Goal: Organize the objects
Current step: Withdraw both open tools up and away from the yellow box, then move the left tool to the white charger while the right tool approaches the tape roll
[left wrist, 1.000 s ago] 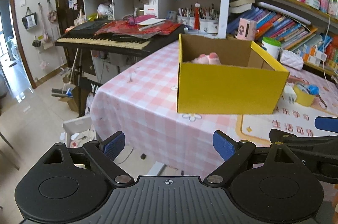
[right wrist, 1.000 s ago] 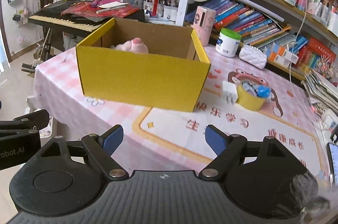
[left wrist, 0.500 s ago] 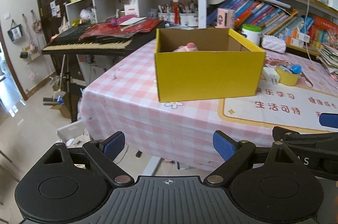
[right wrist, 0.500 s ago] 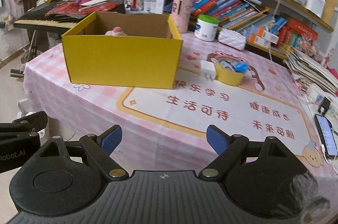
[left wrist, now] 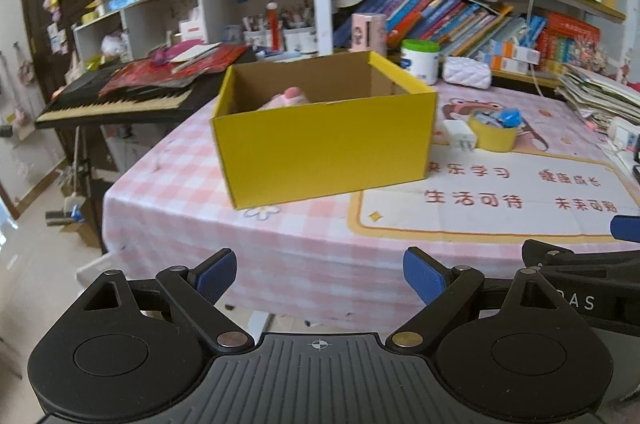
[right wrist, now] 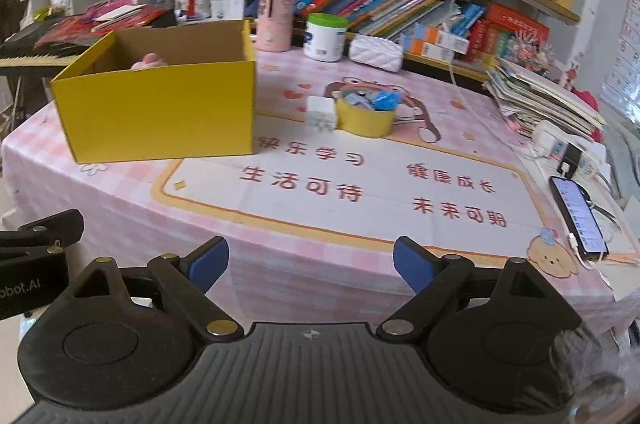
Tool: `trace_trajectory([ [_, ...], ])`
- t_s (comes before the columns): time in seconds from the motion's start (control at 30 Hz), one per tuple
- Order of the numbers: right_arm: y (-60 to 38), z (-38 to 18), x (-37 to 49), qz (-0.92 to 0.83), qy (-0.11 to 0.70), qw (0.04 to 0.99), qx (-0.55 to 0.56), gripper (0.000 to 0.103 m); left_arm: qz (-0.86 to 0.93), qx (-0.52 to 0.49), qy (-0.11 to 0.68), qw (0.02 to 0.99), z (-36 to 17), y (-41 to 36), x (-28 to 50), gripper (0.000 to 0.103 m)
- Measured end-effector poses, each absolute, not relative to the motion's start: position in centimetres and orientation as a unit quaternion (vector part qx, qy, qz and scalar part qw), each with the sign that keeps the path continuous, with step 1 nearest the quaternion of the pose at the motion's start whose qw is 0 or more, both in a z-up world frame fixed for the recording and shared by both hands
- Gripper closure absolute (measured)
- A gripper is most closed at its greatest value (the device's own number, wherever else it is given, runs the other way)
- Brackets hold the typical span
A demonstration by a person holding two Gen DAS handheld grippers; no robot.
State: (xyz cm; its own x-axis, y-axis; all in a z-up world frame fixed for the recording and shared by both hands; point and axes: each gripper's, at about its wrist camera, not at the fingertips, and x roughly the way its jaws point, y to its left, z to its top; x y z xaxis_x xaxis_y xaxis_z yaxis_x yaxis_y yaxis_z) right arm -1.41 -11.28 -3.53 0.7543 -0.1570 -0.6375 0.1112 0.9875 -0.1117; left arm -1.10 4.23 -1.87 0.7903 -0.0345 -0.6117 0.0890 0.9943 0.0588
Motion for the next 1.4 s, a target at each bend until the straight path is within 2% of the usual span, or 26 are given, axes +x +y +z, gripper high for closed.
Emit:
trace_trajectory([
  [0.83,-16.7,-3.8,3.6,-0.089,0.352,0.931,-0.017,0.013,-0.062,0.064,0.326,0.941,-2.1,-1.2,4.2,0.009],
  [1.4,-21.6,-2.8,10.7,-0.066,0.35,0.934,-0.037,0.013,-0.049,0.036,0.322,0.945,-1.7,-5.6,10.1,0.009],
])
